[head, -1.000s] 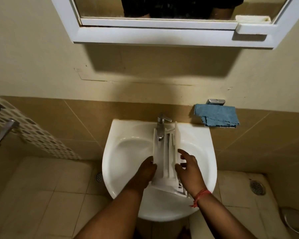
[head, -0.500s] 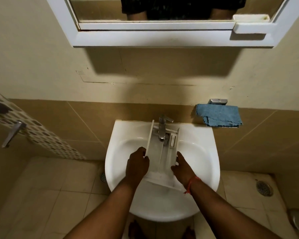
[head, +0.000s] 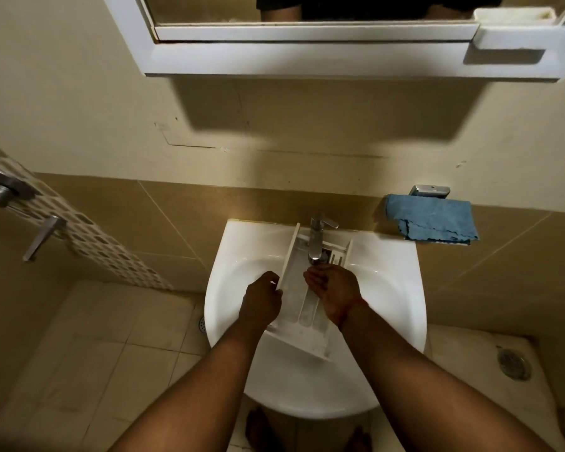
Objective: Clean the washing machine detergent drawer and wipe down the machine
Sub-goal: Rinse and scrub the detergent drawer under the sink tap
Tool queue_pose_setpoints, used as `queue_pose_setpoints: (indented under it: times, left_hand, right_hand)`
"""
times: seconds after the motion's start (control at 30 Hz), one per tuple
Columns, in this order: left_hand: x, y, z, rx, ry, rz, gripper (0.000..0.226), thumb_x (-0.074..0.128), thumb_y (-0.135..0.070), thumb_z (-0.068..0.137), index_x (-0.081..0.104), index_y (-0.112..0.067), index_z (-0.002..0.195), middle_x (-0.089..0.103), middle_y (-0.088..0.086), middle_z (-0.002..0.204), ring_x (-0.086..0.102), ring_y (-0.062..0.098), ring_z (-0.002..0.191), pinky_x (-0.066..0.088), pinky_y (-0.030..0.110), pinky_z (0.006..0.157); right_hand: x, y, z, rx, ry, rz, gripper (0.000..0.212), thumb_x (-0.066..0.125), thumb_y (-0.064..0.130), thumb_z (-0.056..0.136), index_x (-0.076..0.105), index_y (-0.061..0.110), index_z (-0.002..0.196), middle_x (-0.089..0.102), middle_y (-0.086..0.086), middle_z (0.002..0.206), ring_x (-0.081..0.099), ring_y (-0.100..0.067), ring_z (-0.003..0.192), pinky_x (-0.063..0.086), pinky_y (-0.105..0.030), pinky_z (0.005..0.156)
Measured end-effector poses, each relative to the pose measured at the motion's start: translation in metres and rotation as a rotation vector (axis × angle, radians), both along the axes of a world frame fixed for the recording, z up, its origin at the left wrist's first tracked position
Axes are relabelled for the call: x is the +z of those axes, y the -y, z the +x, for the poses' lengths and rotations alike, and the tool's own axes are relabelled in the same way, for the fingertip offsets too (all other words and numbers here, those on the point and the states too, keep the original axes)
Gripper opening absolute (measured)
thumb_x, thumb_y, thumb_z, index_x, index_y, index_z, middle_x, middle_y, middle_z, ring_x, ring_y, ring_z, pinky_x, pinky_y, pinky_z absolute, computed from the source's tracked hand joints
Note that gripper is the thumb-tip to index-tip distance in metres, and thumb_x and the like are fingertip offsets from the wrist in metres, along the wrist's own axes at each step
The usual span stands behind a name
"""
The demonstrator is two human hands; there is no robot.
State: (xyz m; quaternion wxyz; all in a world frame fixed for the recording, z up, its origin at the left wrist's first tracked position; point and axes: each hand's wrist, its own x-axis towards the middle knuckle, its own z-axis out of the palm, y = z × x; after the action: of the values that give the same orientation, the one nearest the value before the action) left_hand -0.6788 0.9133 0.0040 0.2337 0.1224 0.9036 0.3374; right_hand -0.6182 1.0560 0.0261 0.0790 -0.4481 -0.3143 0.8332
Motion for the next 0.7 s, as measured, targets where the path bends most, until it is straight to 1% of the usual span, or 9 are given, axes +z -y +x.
queue_pose_setpoints:
  times: [0.07, 0.13, 0.2, 0.27, 0.37, 0.43, 0.57, 0.63, 0.7]
  left_hand:
    - [0.0, -0.001, -0.004, -0.038, 0.011, -0.032, 0.016, 0.059, -0.014, 0.094, 0.059, -0.014, 0.11, 0.066, 0.002, 0.093, 0.063, 0.024, 0.09, 0.042, 0.024, 0.076]
    - [0.003, -0.001, -0.009, -0.116, 0.036, -0.089, 0.01, 0.061, -0.021, 0.093, 0.056, -0.019, 0.101, 0.069, 0.006, 0.096, 0.063, 0.023, 0.08, 0.05, 0.029, 0.073]
    - [0.006, 0.002, -0.012, -0.182, 0.163, -0.063, 0.011, 0.063, -0.023, 0.091, 0.054, -0.018, 0.096, 0.068, 0.011, 0.094, 0.068, 0.028, 0.07, 0.06, 0.036, 0.065]
    - [0.008, 0.008, -0.012, -0.202, 0.329, 0.005, 0.012, 0.063, -0.016, 0.091, 0.054, -0.015, 0.099, 0.064, 0.012, 0.096, 0.07, 0.029, 0.066, 0.061, 0.04, 0.059]
    - [0.006, 0.019, -0.006, -0.143, 0.483, 0.055, 0.026, 0.063, -0.008, 0.09, 0.054, -0.012, 0.113, 0.064, 0.011, 0.1, 0.071, 0.029, 0.067, 0.062, 0.04, 0.062]
    - [-0.001, 0.024, -0.004, -0.104, 0.457, 0.072, 0.024, 0.063, -0.008, 0.089, 0.054, -0.01, 0.112, 0.064, 0.011, 0.096, 0.07, 0.028, 0.067, 0.062, 0.041, 0.062]
    - [-0.013, 0.025, -0.009, -0.091, 0.351, 0.116, 0.01, 0.06, -0.009, 0.091, 0.052, -0.013, 0.095, 0.061, 0.008, 0.092, 0.069, 0.028, 0.074, 0.062, 0.043, 0.061]
    - [-0.018, 0.024, -0.01, -0.09, 0.286, 0.118, 0.015, 0.06, -0.012, 0.092, 0.047, -0.014, 0.085, 0.06, 0.011, 0.091, 0.069, 0.031, 0.078, 0.061, 0.048, 0.061]
    - [-0.022, 0.023, -0.009, -0.108, 0.195, 0.084, 0.02, 0.061, -0.016, 0.094, 0.044, -0.012, 0.083, 0.06, 0.012, 0.089, 0.068, 0.03, 0.074, 0.061, 0.047, 0.06]
  right_hand:
    - [-0.005, 0.003, -0.005, -0.06, 0.009, -0.025, 0.016, 0.048, 0.0, 0.097, 0.06, -0.003, 0.106, 0.067, -0.017, 0.092, 0.066, -0.028, 0.091, 0.051, -0.037, 0.093]
    - [-0.009, 0.006, -0.007, -0.096, 0.007, -0.001, 0.017, 0.05, 0.003, 0.097, 0.062, -0.003, 0.108, 0.067, -0.015, 0.091, 0.066, -0.025, 0.087, 0.052, -0.036, 0.091]
    - [-0.013, 0.008, -0.006, -0.145, 0.001, 0.008, 0.02, 0.051, 0.004, 0.097, 0.061, -0.004, 0.112, 0.066, -0.015, 0.091, 0.066, -0.025, 0.088, 0.054, -0.034, 0.088]
    - [-0.016, 0.009, -0.008, -0.163, -0.012, -0.033, 0.02, 0.049, 0.004, 0.099, 0.06, -0.005, 0.113, 0.065, -0.017, 0.096, 0.064, -0.03, 0.097, 0.052, -0.035, 0.091]
    - [-0.01, 0.019, -0.014, -0.128, -0.055, -0.14, 0.025, 0.042, 0.003, 0.101, 0.054, -0.008, 0.121, 0.061, -0.023, 0.11, 0.058, -0.035, 0.109, 0.047, -0.039, 0.099]
    - [-0.007, 0.019, -0.022, -0.175, -0.069, -0.178, 0.022, 0.041, 0.004, 0.102, 0.054, -0.005, 0.117, 0.062, -0.022, 0.108, 0.059, -0.035, 0.107, 0.048, -0.04, 0.097]
    - [-0.012, 0.014, -0.029, -0.278, -0.141, -0.287, 0.023, 0.033, 0.004, 0.102, 0.052, -0.006, 0.111, 0.064, -0.022, 0.106, 0.062, -0.035, 0.099, 0.05, -0.041, 0.091]
    - [-0.02, 0.014, -0.024, -0.249, -0.171, -0.284, 0.026, 0.034, 0.002, 0.1, 0.055, -0.008, 0.11, 0.065, -0.023, 0.101, 0.062, -0.034, 0.099, 0.052, -0.04, 0.089]
    - [-0.023, 0.01, -0.015, -0.198, -0.193, -0.288, 0.028, 0.036, 0.0, 0.096, 0.056, -0.01, 0.112, 0.06, -0.023, 0.088, 0.062, -0.034, 0.096, 0.059, -0.04, 0.08]
